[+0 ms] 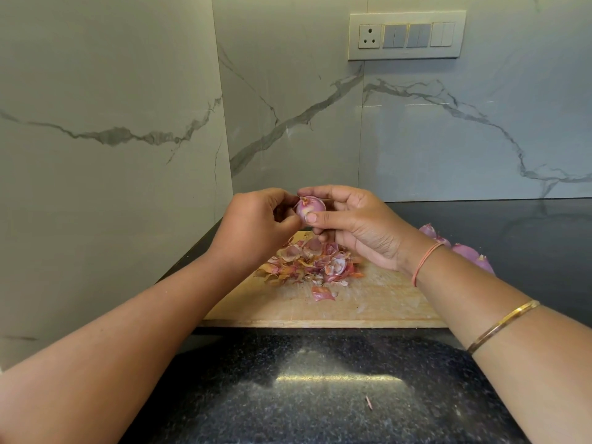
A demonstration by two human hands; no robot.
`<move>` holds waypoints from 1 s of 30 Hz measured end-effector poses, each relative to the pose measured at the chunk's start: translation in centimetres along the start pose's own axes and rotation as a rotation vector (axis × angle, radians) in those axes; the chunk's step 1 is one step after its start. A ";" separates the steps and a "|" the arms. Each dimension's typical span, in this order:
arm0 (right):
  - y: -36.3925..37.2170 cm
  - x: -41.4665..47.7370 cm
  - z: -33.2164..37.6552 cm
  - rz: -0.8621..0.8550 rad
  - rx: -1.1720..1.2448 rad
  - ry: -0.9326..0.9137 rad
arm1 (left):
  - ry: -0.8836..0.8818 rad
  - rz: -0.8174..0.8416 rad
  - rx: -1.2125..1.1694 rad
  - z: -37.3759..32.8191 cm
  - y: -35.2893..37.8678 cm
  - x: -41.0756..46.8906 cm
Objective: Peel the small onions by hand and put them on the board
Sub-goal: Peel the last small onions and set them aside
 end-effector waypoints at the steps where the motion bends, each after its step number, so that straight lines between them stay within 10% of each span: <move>1: 0.0 0.0 0.0 0.002 0.004 0.002 | 0.005 0.001 -0.001 0.0 0.0 0.0; 14: 0.2 0.1 -0.1 -0.012 0.097 0.036 | -0.045 0.073 -0.182 0.8 0.4 -0.1; 30: 0.6 0.0 -0.4 -0.062 0.189 0.091 | 0.169 -0.056 0.187 -0.5 0.0 -0.1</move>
Point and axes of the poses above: each hand's wrist, its own x-axis towards the middle knuckle, its own y-axis out of the palm, z = x × y, the point moved 8 cm from there along x, towards the middle knuckle, and after that the axes turned 5 degrees about -y, right-handed, at the moved point
